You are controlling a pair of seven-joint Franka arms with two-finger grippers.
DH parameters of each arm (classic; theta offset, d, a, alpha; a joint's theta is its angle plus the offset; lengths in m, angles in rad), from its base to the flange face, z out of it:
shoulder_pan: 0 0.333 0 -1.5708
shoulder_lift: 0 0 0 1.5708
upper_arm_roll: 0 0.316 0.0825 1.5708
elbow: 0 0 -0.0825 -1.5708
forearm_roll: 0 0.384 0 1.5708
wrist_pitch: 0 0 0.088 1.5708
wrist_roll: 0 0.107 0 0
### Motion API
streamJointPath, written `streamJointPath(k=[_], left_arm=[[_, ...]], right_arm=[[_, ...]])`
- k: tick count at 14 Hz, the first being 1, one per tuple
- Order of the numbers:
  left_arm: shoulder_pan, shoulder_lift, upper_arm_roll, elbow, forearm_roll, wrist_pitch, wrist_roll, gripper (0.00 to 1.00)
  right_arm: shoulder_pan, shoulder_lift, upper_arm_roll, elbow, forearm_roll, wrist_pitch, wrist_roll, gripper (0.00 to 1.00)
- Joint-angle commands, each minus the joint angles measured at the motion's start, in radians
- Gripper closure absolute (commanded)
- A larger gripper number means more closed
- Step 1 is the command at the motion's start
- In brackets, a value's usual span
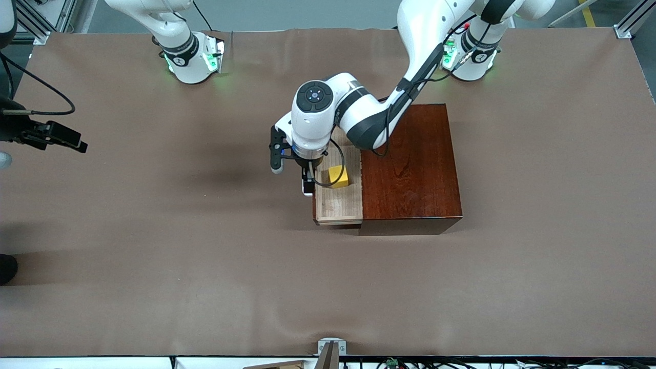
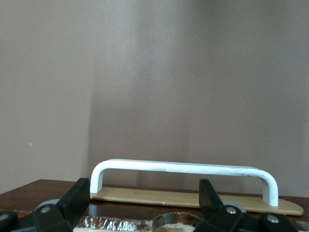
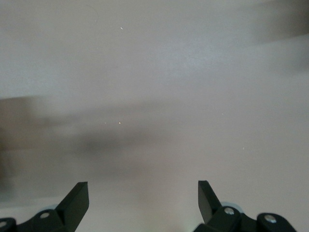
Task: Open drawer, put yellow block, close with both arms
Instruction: 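Lower the left gripper to the drawer front beside the handle, then push the drawer shut into the box with the left gripper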
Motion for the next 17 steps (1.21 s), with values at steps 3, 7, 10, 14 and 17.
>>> streamJointPath(k=[3,7,10,14,17], left_arm=[[-0.009,0.018,0.006,0.028,0.051,-0.015,0.029,0.0],[-0.008,-0.006,0.008,0.029,0.053,-0.113,0.029,0.0],[0.003,-0.026,0.012,0.029,0.07,-0.223,0.031,0.0],[0.001,-0.031,0.011,0.028,0.165,-0.301,0.037,0.0],[-0.006,-0.023,0.009,0.026,0.26,-0.372,0.044,0.0]], right_arm=[[0.003,-0.015,-0.001,0.038,-0.029,-0.026,0.022,0.0],[0.001,-0.015,-0.003,0.04,-0.049,-0.016,0.016,0.0],[0.003,-0.013,-0.003,0.041,-0.049,-0.016,0.011,0.0],[0.009,-0.01,0.001,0.041,-0.044,-0.021,0.009,0.0],[0.021,-0.003,0.001,0.053,-0.046,-0.026,0.014,0.0]])
